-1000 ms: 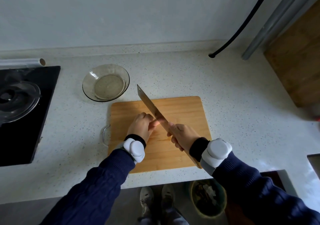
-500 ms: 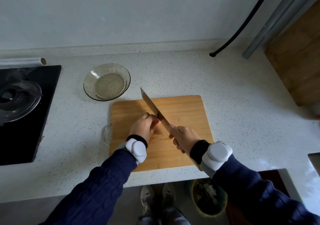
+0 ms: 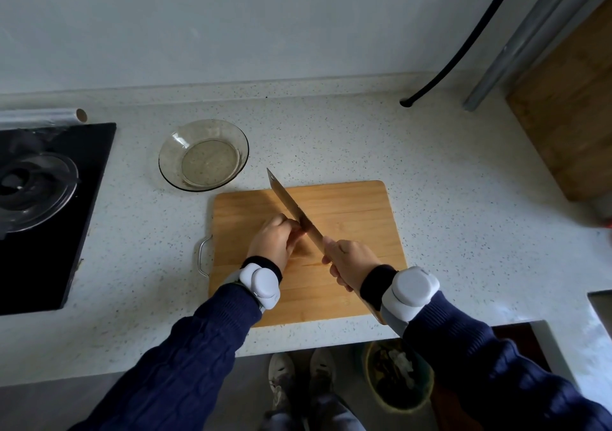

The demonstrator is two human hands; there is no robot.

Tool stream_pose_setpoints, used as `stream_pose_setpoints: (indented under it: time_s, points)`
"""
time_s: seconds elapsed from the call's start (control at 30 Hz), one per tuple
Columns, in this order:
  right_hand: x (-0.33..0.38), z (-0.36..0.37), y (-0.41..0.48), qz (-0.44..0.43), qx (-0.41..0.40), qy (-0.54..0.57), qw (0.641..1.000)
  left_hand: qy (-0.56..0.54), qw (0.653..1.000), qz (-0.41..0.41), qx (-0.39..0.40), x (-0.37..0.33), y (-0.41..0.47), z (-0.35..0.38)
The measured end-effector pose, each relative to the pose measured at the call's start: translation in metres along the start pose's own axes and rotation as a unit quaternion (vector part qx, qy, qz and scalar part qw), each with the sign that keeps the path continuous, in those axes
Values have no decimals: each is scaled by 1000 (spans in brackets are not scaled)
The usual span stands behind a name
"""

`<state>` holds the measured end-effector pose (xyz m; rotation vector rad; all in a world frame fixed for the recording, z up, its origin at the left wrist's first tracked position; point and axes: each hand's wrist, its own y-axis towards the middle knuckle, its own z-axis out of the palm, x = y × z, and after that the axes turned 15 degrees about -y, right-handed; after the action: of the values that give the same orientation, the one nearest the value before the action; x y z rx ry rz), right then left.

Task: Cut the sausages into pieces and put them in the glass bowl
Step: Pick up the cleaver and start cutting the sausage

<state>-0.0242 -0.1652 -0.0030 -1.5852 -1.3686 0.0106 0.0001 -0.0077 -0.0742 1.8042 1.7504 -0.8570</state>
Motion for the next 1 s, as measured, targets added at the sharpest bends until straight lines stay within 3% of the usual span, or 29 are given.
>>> stream_pose_setpoints:
  time_s: [0.8,1.0]
  points:
    - [-15,7,13,-11,-18,-13,1000,30,1000,6,8,-6,-2,-5]
    - [-17,7,11,-67,-66,-81,992,-5,1000,-22,6,-5,-1,-5]
